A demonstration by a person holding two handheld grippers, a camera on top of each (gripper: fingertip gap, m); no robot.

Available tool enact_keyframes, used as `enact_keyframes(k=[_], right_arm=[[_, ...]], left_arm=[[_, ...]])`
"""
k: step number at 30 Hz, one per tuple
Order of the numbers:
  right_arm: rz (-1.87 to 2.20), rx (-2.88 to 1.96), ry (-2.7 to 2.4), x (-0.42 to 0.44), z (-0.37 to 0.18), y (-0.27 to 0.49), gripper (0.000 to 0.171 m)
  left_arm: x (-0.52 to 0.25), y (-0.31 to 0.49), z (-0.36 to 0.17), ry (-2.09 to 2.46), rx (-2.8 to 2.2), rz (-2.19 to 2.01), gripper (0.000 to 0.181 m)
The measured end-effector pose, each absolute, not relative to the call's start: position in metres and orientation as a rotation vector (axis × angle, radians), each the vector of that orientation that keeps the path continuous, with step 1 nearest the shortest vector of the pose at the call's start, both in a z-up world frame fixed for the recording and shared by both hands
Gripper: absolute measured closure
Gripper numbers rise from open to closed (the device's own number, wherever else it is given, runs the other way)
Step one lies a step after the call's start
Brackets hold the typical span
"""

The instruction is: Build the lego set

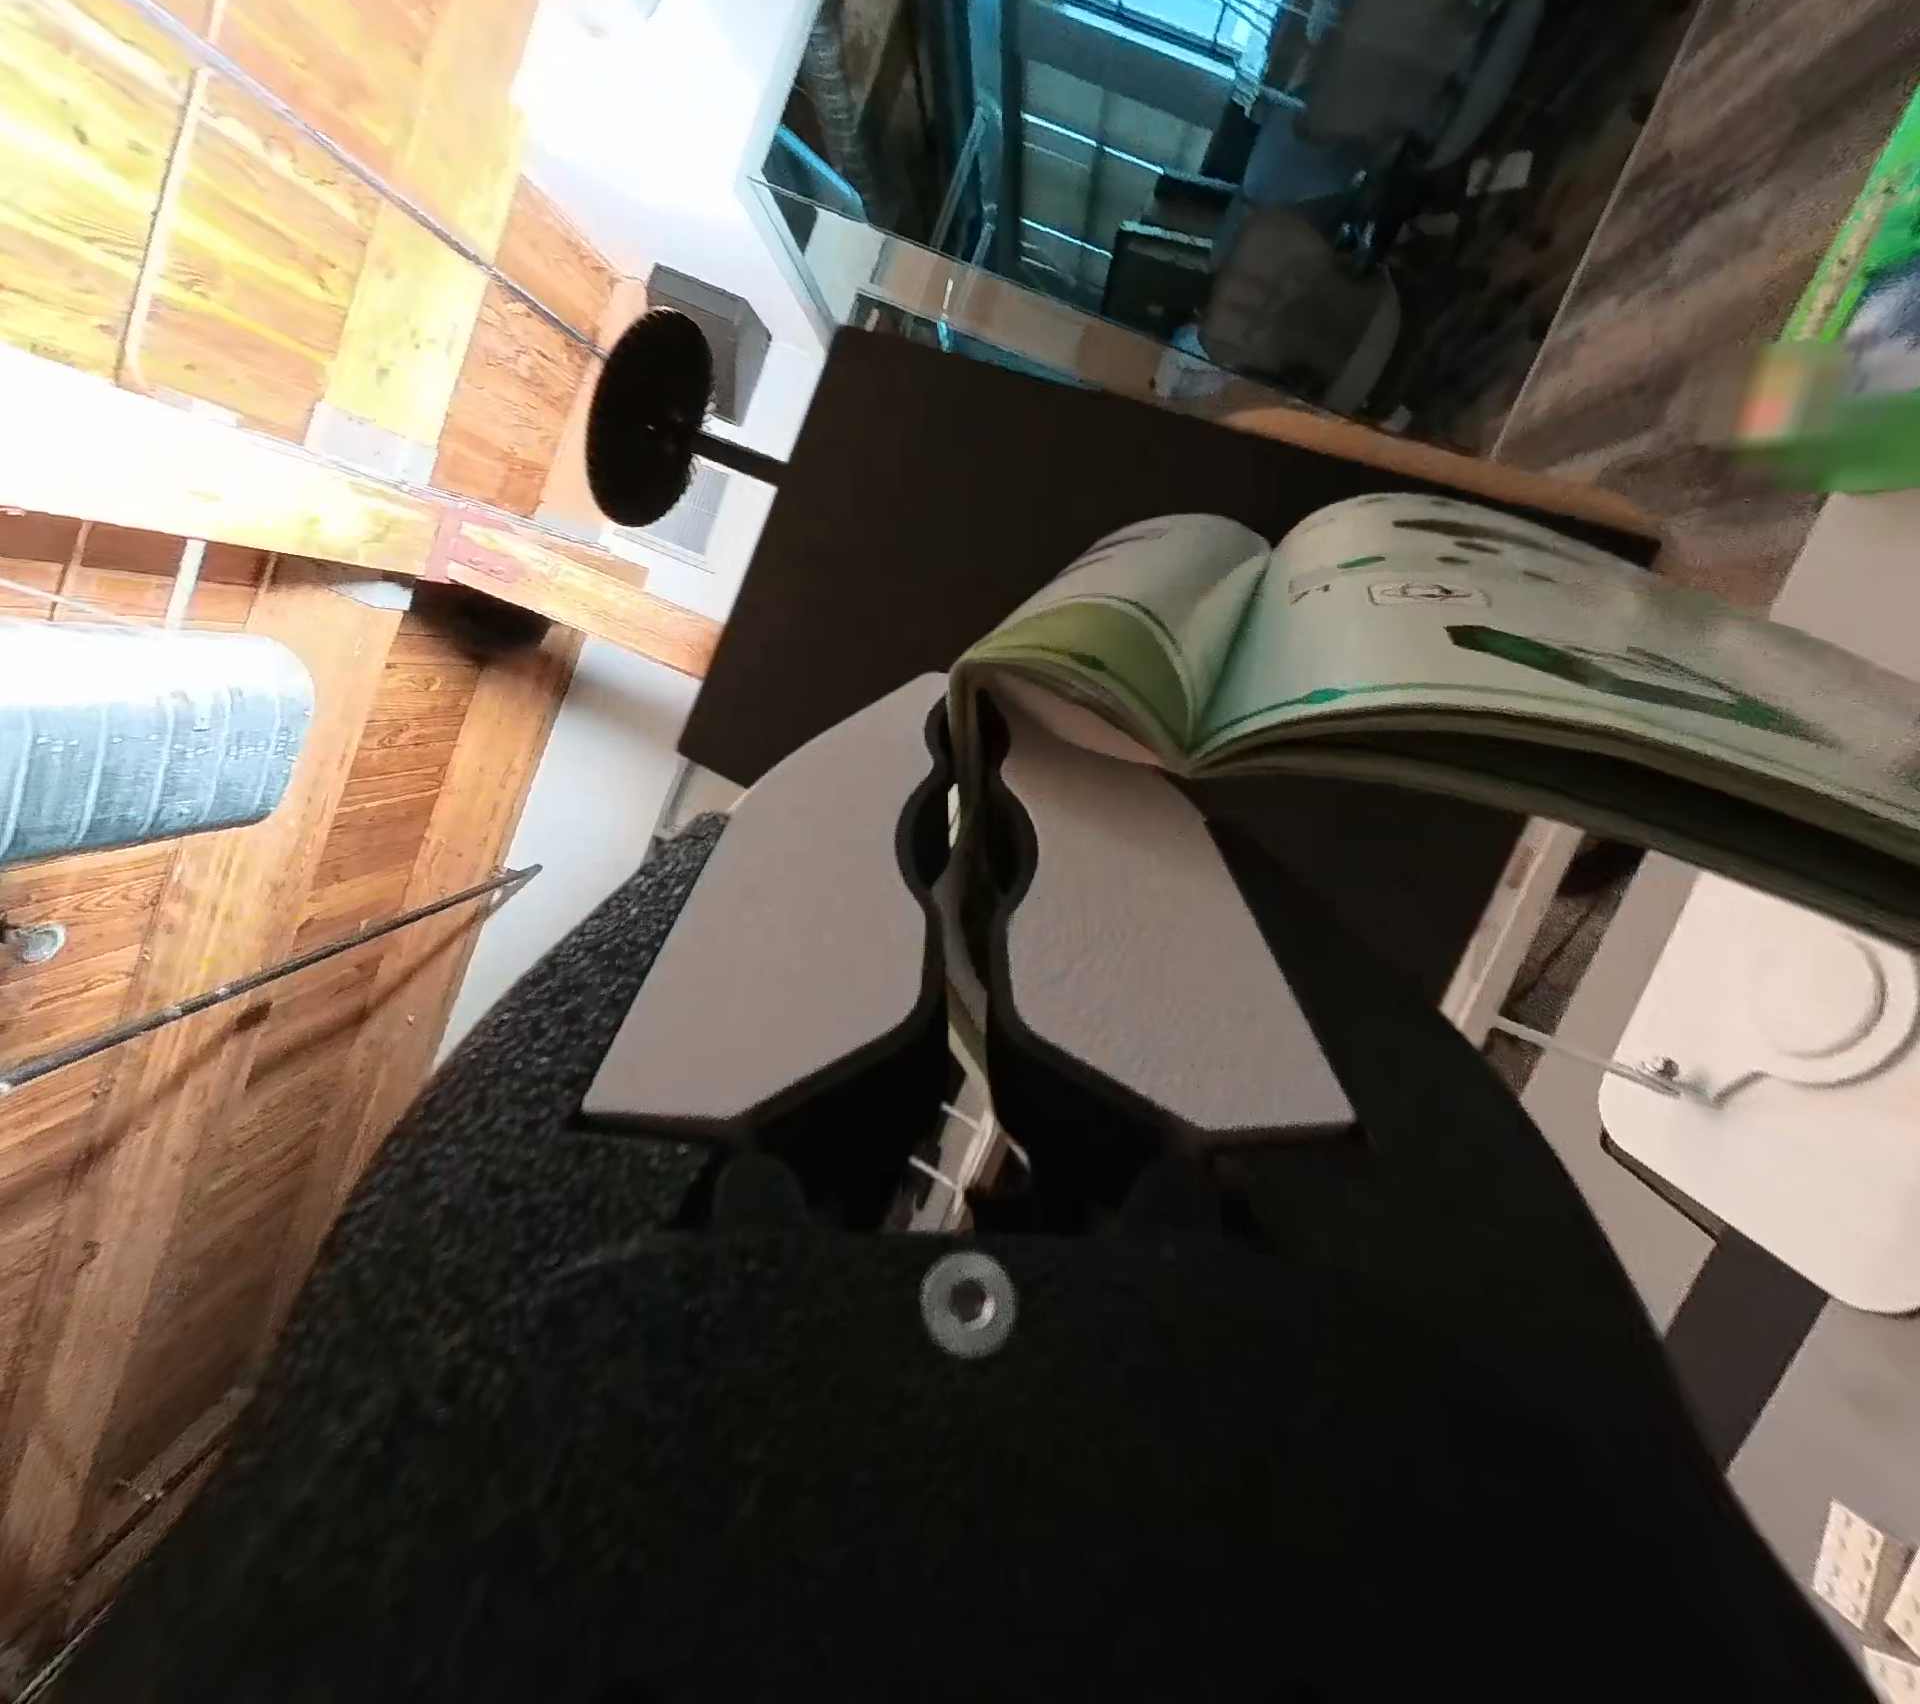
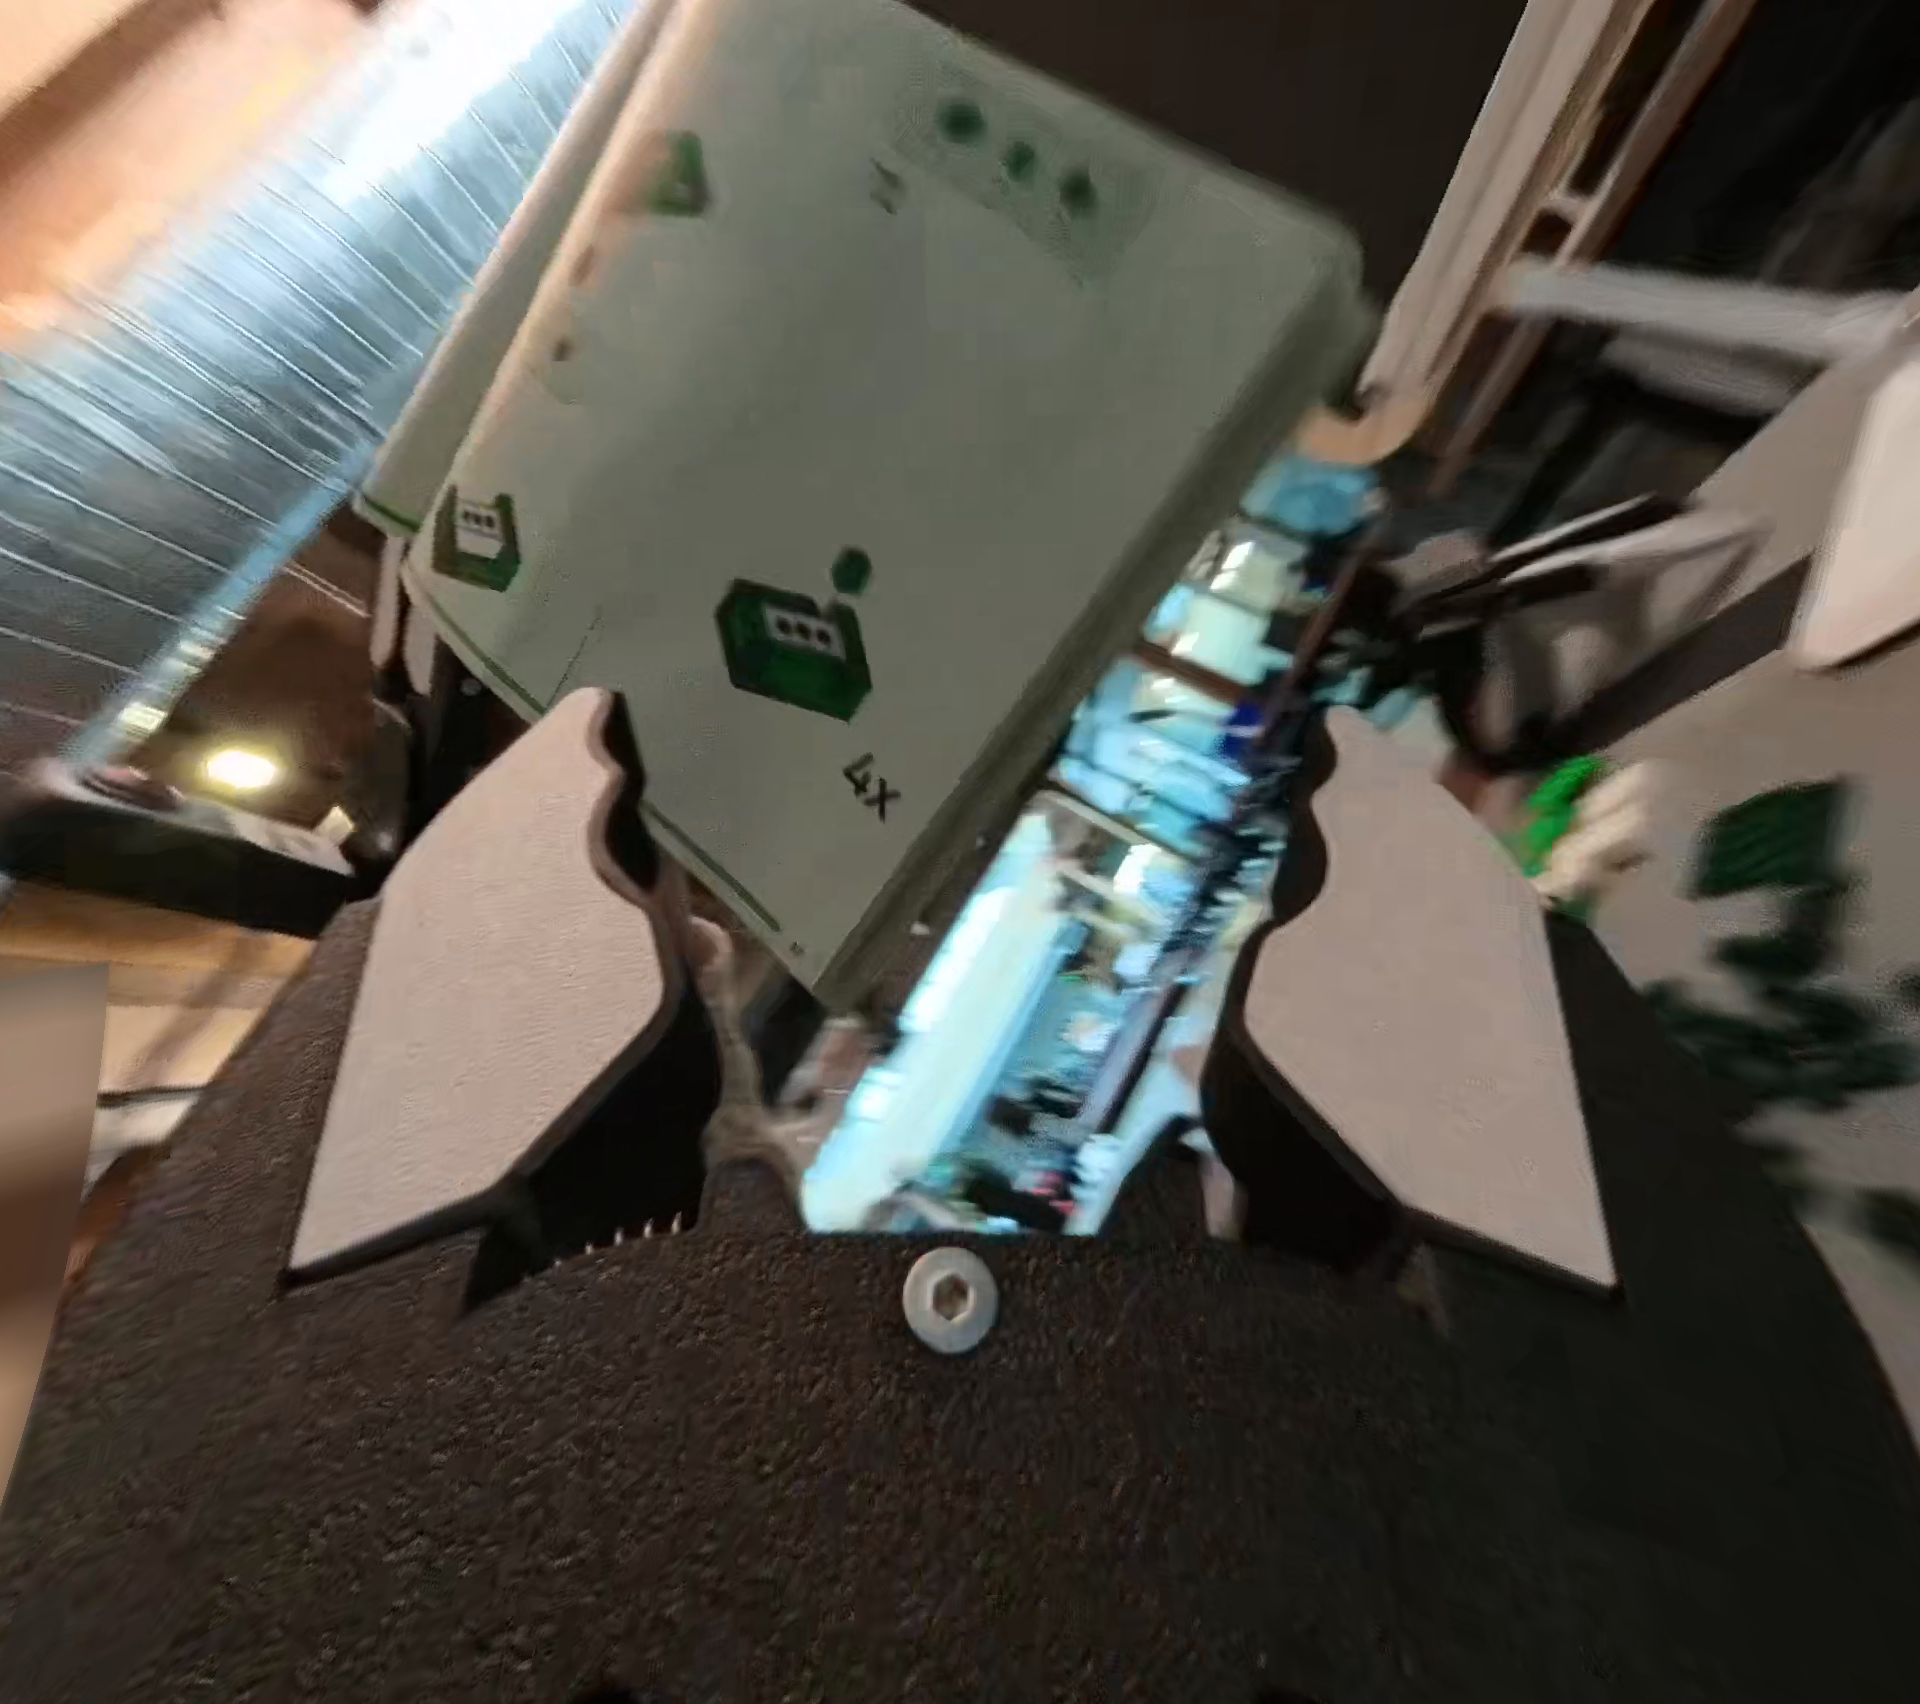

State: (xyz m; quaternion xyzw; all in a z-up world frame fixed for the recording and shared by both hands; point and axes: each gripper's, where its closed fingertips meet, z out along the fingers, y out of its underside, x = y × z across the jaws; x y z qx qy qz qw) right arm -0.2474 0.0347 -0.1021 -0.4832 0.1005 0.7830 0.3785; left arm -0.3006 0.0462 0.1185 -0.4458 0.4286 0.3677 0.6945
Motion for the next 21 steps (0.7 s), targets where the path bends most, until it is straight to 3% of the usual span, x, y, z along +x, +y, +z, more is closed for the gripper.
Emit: enact_keyframes(k=[3,6,8,12,19,21], right_arm=[[2.320,-1.018,0.378,-0.261,-0.083,0.020,0.045],[2.618,-0.581,0.460,-0.241,-0.053,0.010,0.059],[2.651,-0.450,0.377,-0.229,-0.035,0.004,0.086],[2.563,-0.470,0.186,-0.208,-0.005,0.000,0.170],[2.126,-1.020,-0.398,-0.201,0.065,-0.005,0.171],[1.964,-1.189,-0.594,-0.209,0.096,-0.004,0.170]], left_arm=[[-0.298,0.028,0.135,0.930,-0.967,0.809,0.181],[-0.297,0.013,0.140,0.911,-0.955,0.792,0.181],[-0.300,0.005,0.138,0.910,-0.950,0.793,0.181],[-0.321,-0.012,0.125,0.866,-0.954,0.821,0.181],[-0.366,-0.038,0.066,0.689,-0.936,0.894,0.177],[-0.366,-0.041,0.038,0.673,-0.963,0.864,0.154]])
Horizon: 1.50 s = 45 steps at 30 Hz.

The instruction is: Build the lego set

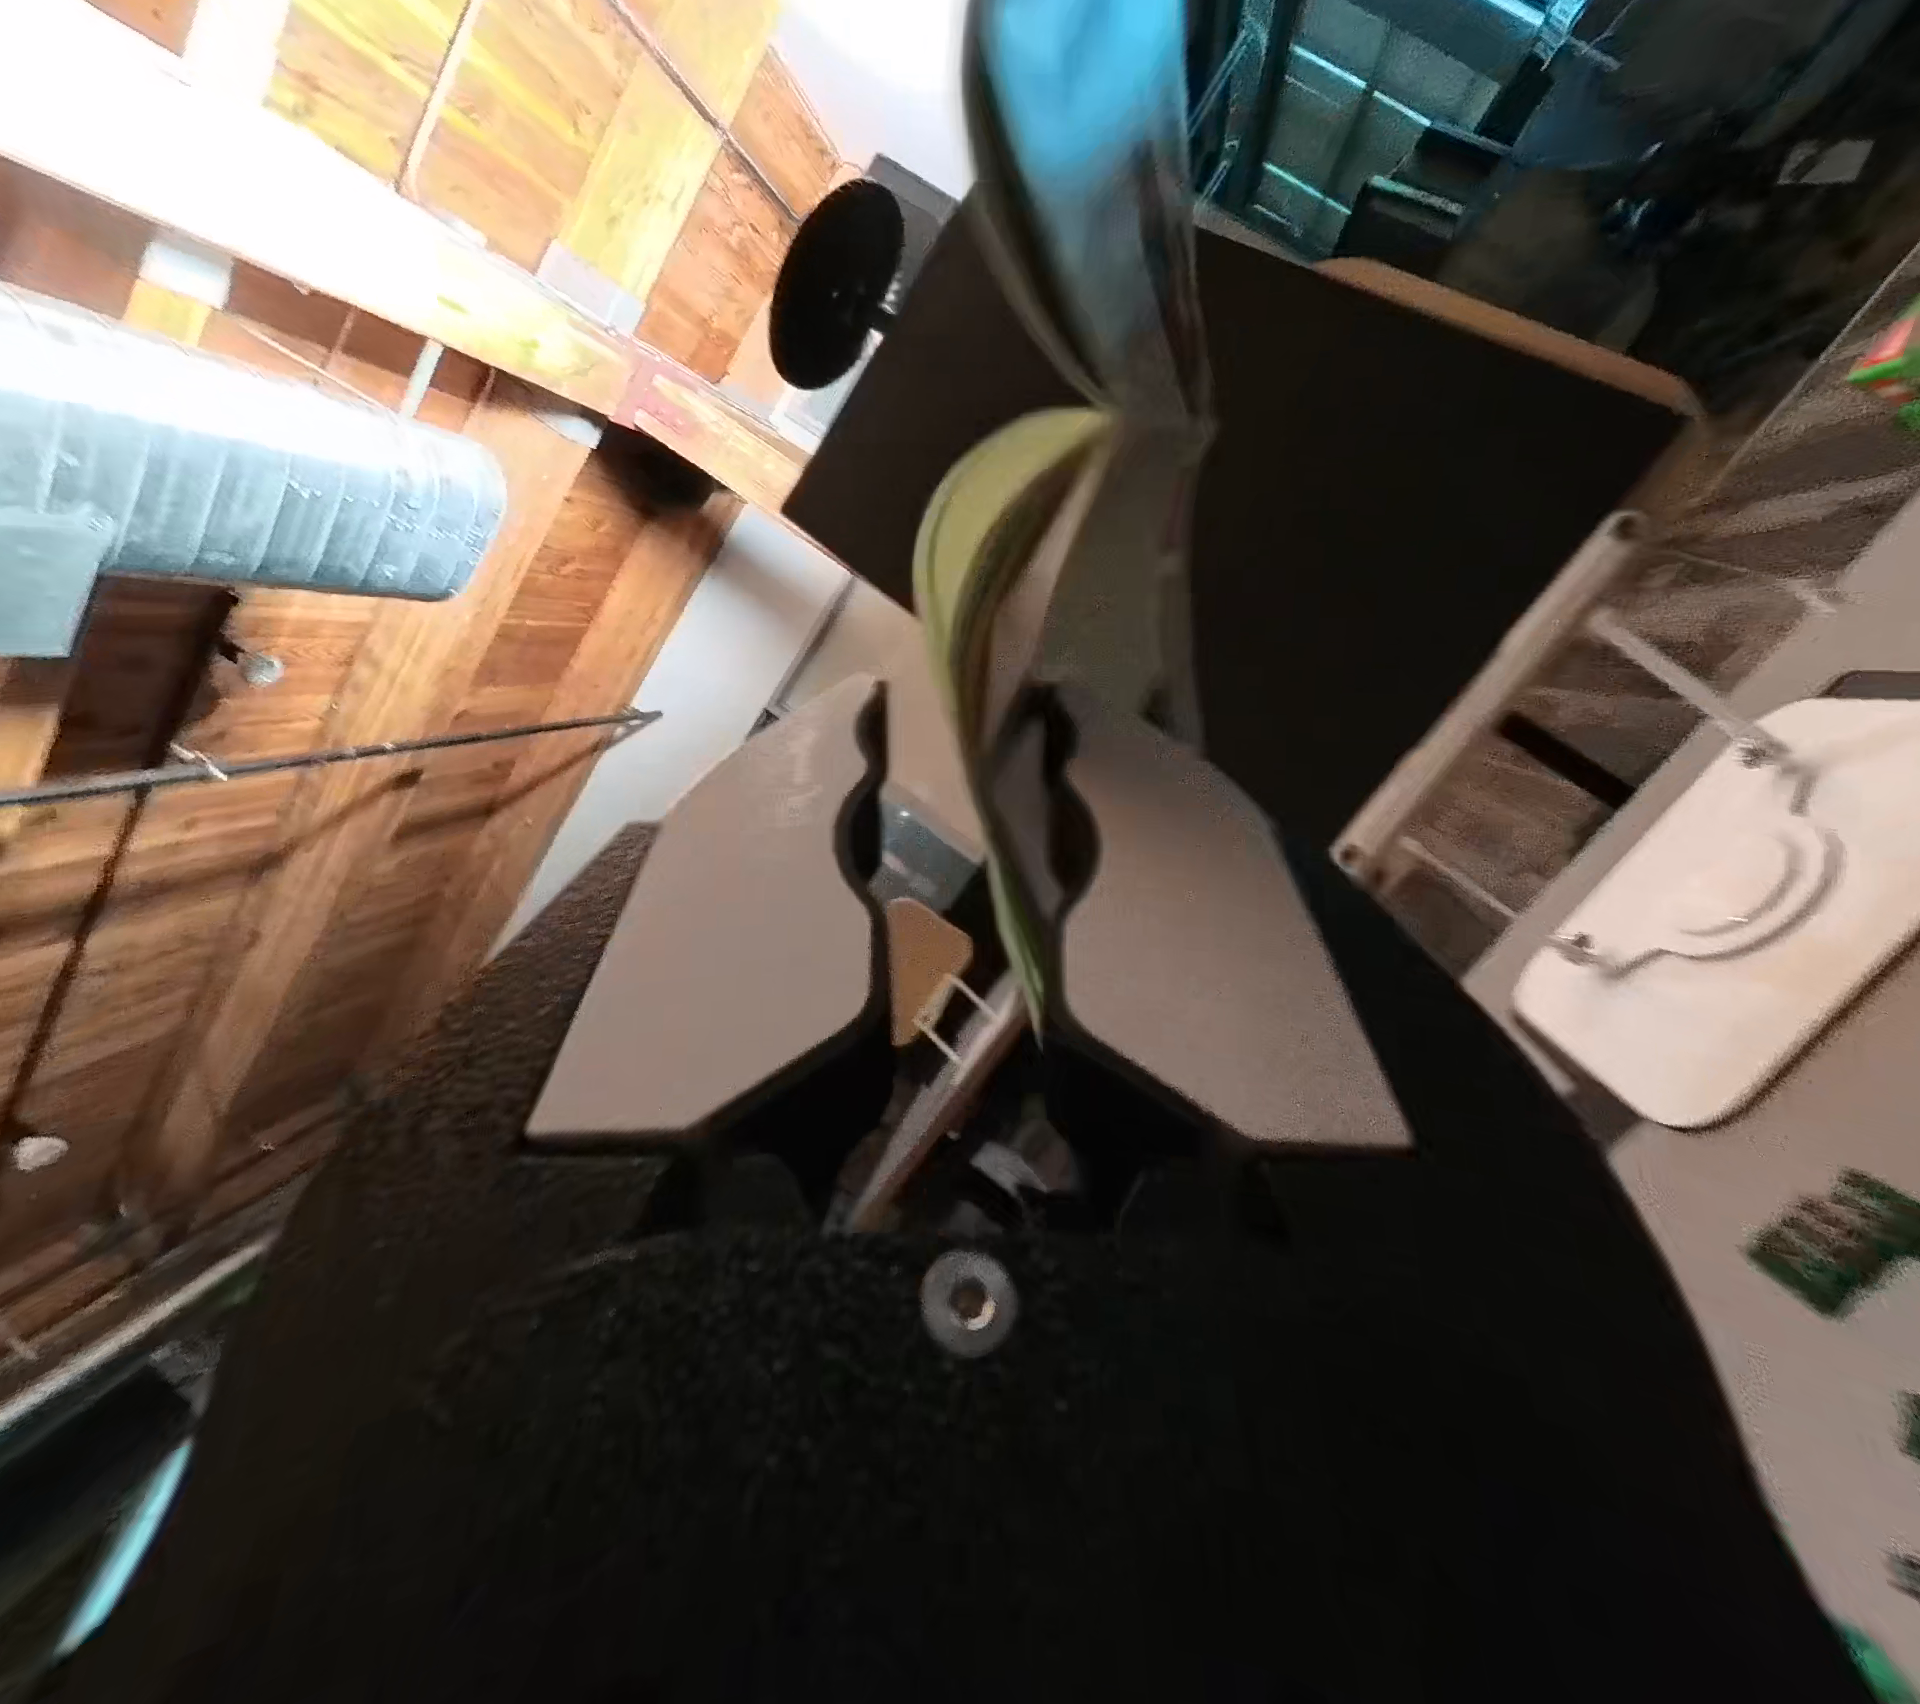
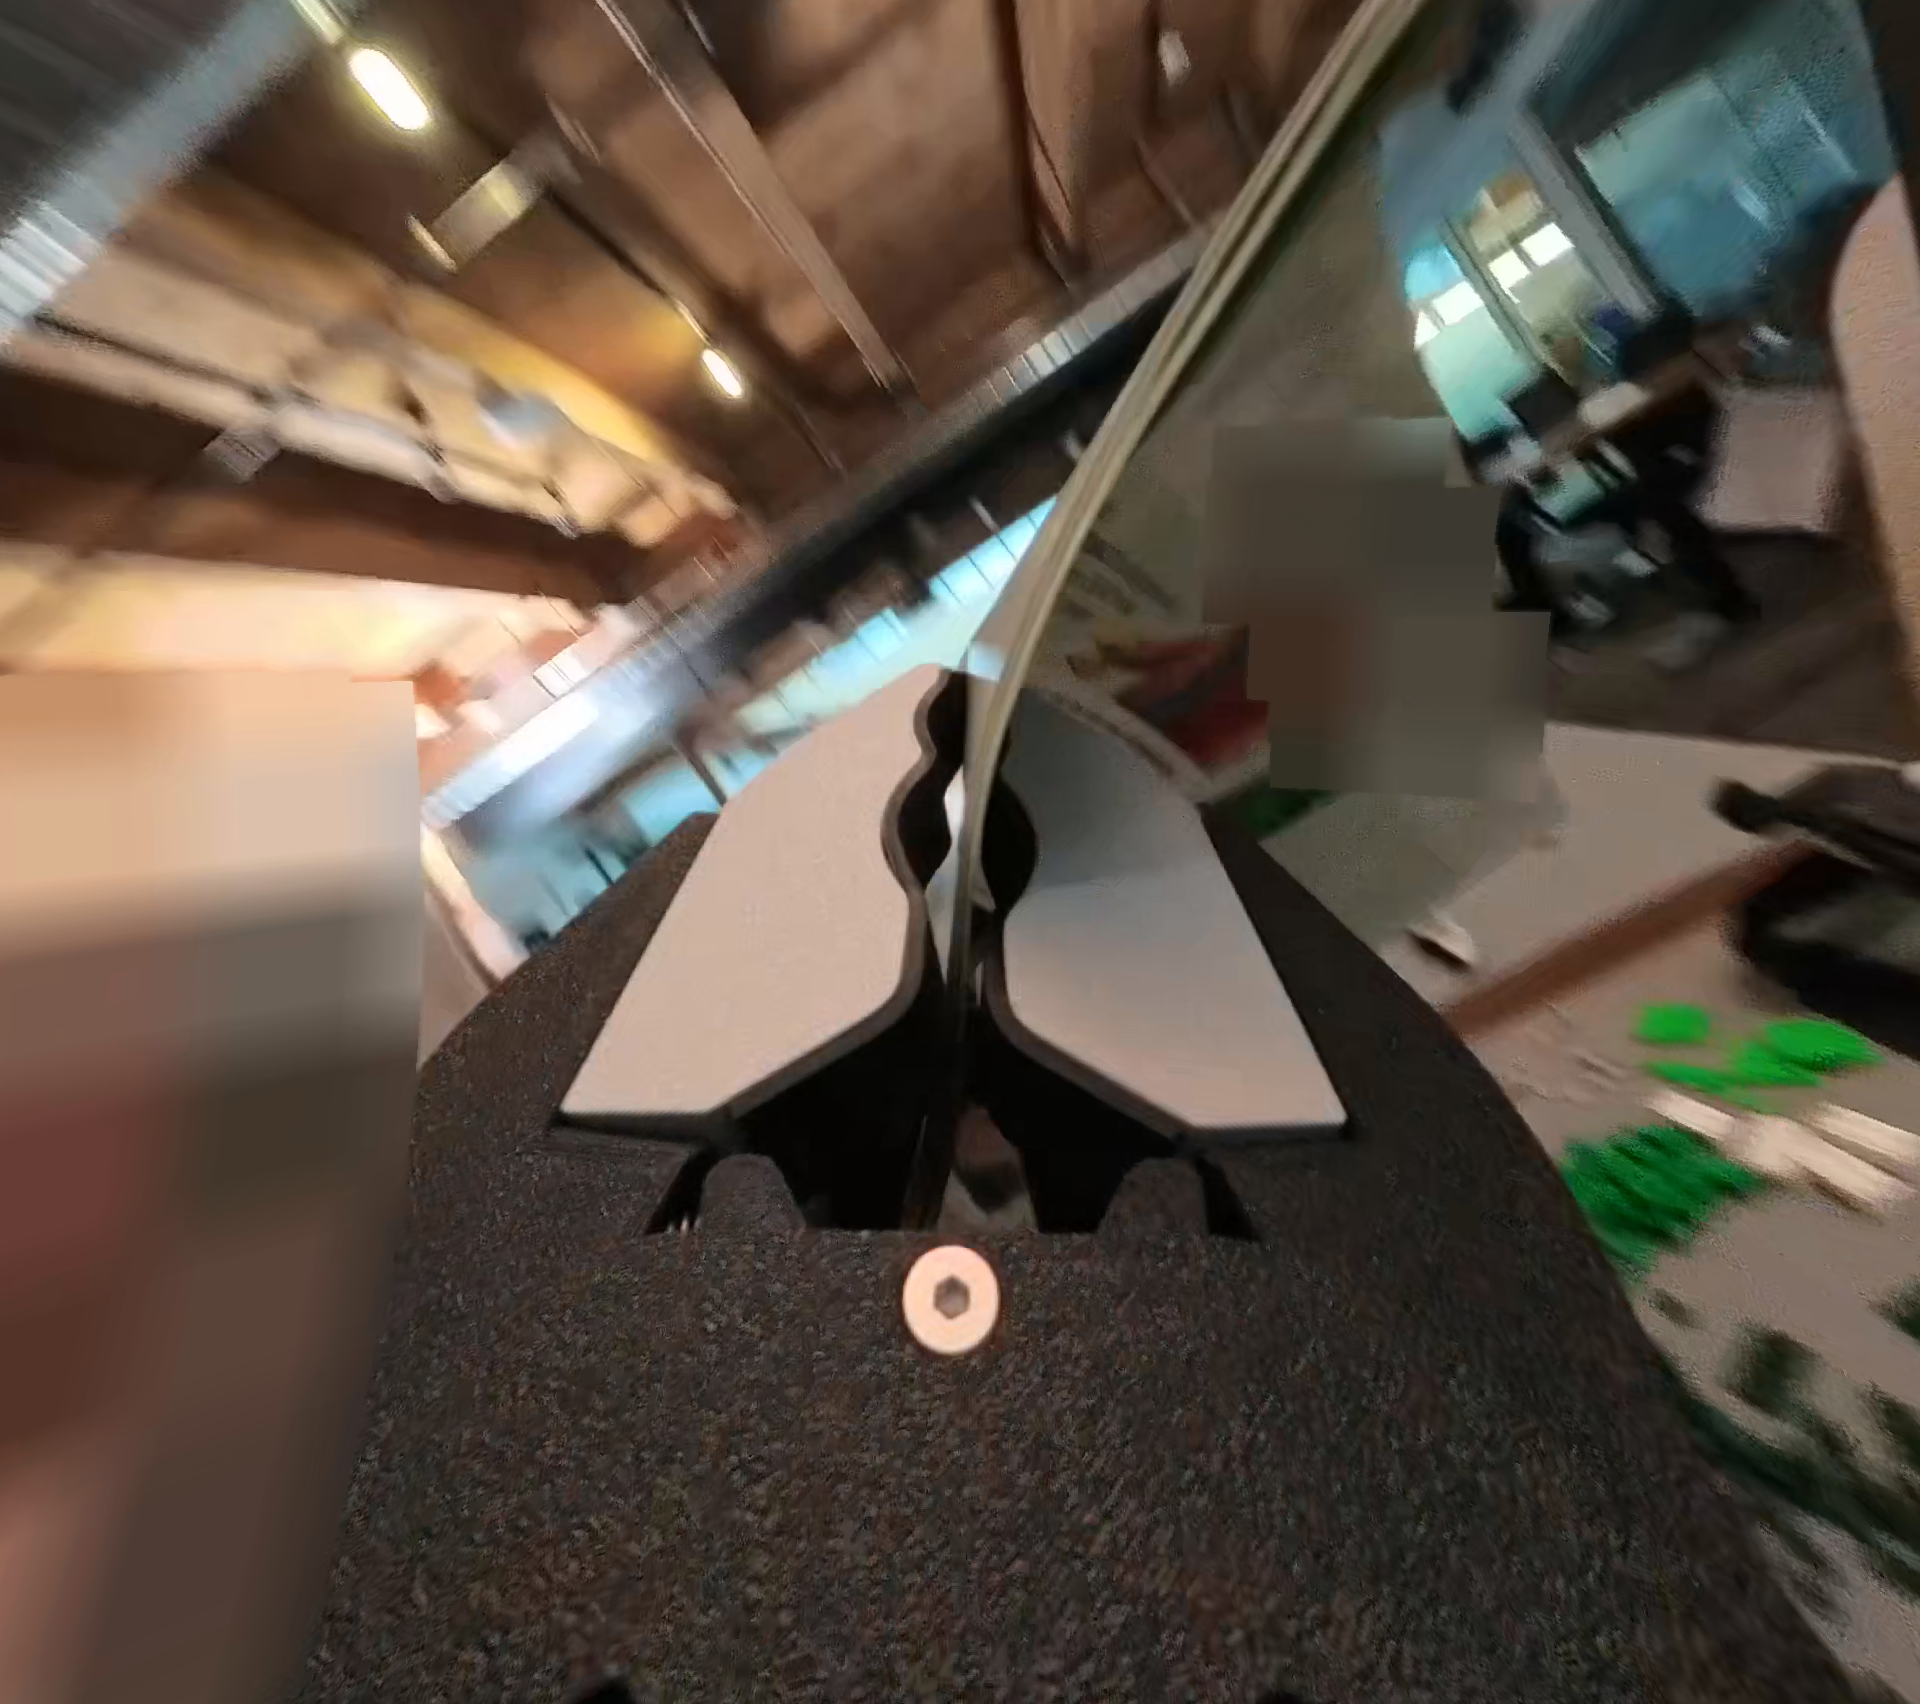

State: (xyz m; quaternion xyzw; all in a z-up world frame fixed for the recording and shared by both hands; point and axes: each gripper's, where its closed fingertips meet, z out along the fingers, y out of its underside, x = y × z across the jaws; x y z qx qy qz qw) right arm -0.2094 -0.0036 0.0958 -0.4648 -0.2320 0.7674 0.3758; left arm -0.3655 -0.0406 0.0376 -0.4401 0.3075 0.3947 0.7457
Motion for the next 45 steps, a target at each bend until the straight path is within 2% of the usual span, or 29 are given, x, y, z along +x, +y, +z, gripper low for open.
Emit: enact_keyframes(k=[4,7,11,13,15,18,19,26,29,32,34,35,38,45], right_arm=[[1.554,-1.559,-0.966,-0.244,0.135,0.002,0.170],[1.305,-1.708,-1.162,-0.263,0.159,0.000,0.170],[1.011,-1.835,-1.467,-0.275,0.173,-0.018,0.170],[0.843,-1.859,-1.591,-0.273,0.180,-0.026,0.170],[0.700,-1.877,-1.674,-0.271,0.187,-0.031,0.170],[0.532,-1.897,-1.740,-0.271,0.191,-0.035,0.170],[0.498,-1.893,-1.758,-0.273,0.191,-0.037,0.170],[0.391,-1.732,-1.904,-0.308,0.193,-0.066,0.170],[0.323,-1.649,-1.996,-0.323,0.193,-0.084,0.170],[0.271,-1.604,-2.074,-0.332,0.190,-0.103,0.170],[0.216,-1.590,-2.088,-0.334,0.190,-0.106,0.170],[0.208,-1.596,-2.090,-0.334,0.190,-0.107,0.170],[0.196,-1.605,-2.061,-0.333,0.193,-0.101,0.170],[0.352,-1.603,-1.746,-0.310,0.197,-0.025,0.170]], left_arm=[[-0.359,-0.042,-0.010,0.638,-1.075,0.696,0.115],[-0.333,-0.056,-0.056,0.706,-1.228,0.254,0.090],[-0.321,-0.082,-0.103,0.705,-1.344,-0.082,0.091],[-0.319,-0.089,-0.109,0.650,-1.348,-0.256,0.093],[-0.324,-0.088,-0.106,0.546,-1.348,-0.384,0.086],[-0.333,-0.071,-0.102,0.394,-1.419,-0.531,0.042],[-0.335,-0.065,-0.104,0.368,-1.464,-0.563,0.035],[-0.373,-0.066,-0.086,0.006,-1.252,-1.029,0.035],[-0.380,-0.075,-0.082,-0.029,-1.103,-1.094,0.036],[-0.385,-0.095,-0.062,0.003,-0.903,-1.060,0.048],[-0.382,-0.116,-0.046,0.082,-0.788,-1.029,0.069],[-0.378,-0.126,-0.039,0.136,-0.751,-1.033,0.088],[-0.377,-0.151,-0.024,0.259,-0.641,-1.072,0.179],[-0.428,-0.103,0.020,0.274,-0.895,-0.784,0.179]])
